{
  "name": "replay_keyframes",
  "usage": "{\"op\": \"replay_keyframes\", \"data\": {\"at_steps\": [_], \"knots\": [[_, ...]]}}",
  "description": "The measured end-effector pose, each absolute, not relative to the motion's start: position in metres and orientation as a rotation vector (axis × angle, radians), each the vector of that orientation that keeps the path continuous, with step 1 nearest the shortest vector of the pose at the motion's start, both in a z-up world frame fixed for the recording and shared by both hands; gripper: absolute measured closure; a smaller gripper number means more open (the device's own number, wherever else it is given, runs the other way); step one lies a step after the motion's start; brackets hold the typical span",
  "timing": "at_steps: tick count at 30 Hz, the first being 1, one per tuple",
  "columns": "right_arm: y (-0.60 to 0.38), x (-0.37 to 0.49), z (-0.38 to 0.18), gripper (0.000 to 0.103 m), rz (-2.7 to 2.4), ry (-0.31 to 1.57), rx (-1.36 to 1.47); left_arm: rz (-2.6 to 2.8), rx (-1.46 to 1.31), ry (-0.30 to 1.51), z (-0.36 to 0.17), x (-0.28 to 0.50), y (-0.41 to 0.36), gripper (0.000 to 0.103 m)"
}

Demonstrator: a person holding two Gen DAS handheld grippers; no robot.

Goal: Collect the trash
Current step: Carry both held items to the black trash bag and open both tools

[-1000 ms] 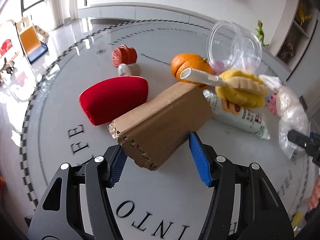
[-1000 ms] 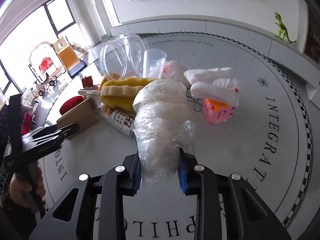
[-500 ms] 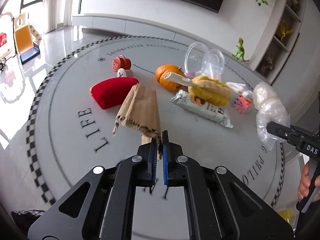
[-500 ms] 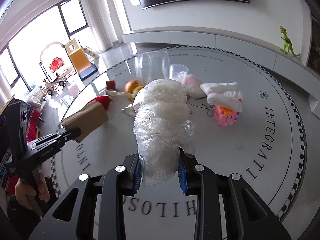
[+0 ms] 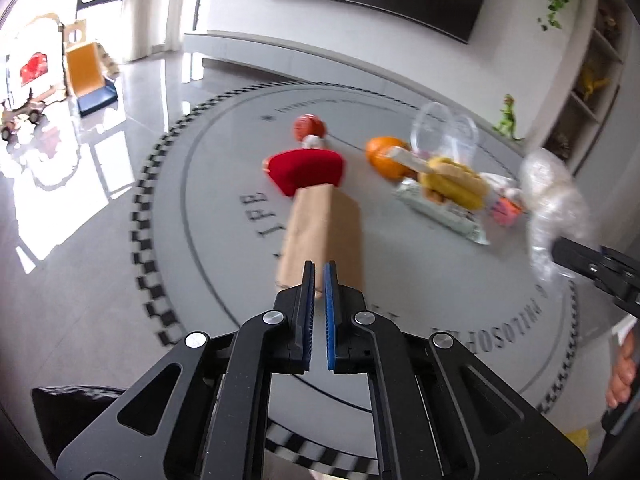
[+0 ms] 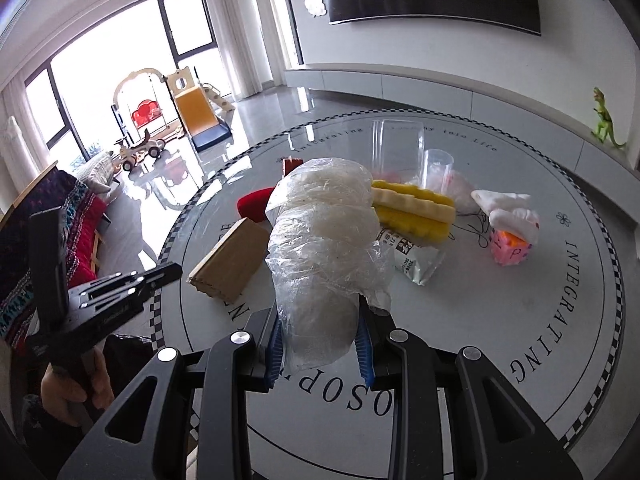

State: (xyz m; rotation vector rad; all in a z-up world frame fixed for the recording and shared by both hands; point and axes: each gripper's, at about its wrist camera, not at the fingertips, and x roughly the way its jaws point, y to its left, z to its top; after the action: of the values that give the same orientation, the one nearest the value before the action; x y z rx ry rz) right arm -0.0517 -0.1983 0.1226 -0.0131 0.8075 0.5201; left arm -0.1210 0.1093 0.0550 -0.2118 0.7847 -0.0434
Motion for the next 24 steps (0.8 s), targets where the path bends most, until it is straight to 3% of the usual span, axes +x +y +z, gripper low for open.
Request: {"op": "replay_keyframes", "data": {"at_steps": [1, 2, 3, 16, 17, 20, 22, 24], "knots": [[-0.199, -0.049, 0.121, 0.072, 0.519, 0.811, -0.012, -0.04, -0.202, 0.797, 0.054, -0.118, 0.109, 0.067], [-0.199, -0.051, 0.121, 0.072, 0.519, 0.812, -0.009, -0.031, -0.187, 0.81, 0.054, -0.115, 0.108, 0.009], [-0.199, -0.05, 0.12, 0.072, 0.52, 0.814, -0.005, -0.018, -0.164, 0.792, 0.056, -0.113, 0.106, 0.007], [-0.207, -0.033, 0.108, 0.072, 0.541, 0.839, 0.027, 0.027, -0.047, 0.878, 0.024, -0.046, 0.082, 0.007], [-0.207, -0.03, 0.107, 0.071, 0.538, 0.842, 0.031, 0.028, -0.038, 0.886, 0.02, -0.043, 0.08, 0.012], [-0.207, -0.025, 0.104, 0.072, 0.532, 0.847, 0.045, 0.035, -0.032, 0.934, 0.007, -0.034, 0.079, 0.057], [-0.206, -0.023, 0.102, 0.071, 0.528, 0.852, 0.053, 0.032, -0.031, 0.927, 0.005, -0.036, 0.079, 0.069], [-0.203, -0.022, 0.102, 0.071, 0.53, 0.856, 0.057, 0.021, -0.025, 0.924, 0.006, -0.042, 0.078, 0.071]]}}
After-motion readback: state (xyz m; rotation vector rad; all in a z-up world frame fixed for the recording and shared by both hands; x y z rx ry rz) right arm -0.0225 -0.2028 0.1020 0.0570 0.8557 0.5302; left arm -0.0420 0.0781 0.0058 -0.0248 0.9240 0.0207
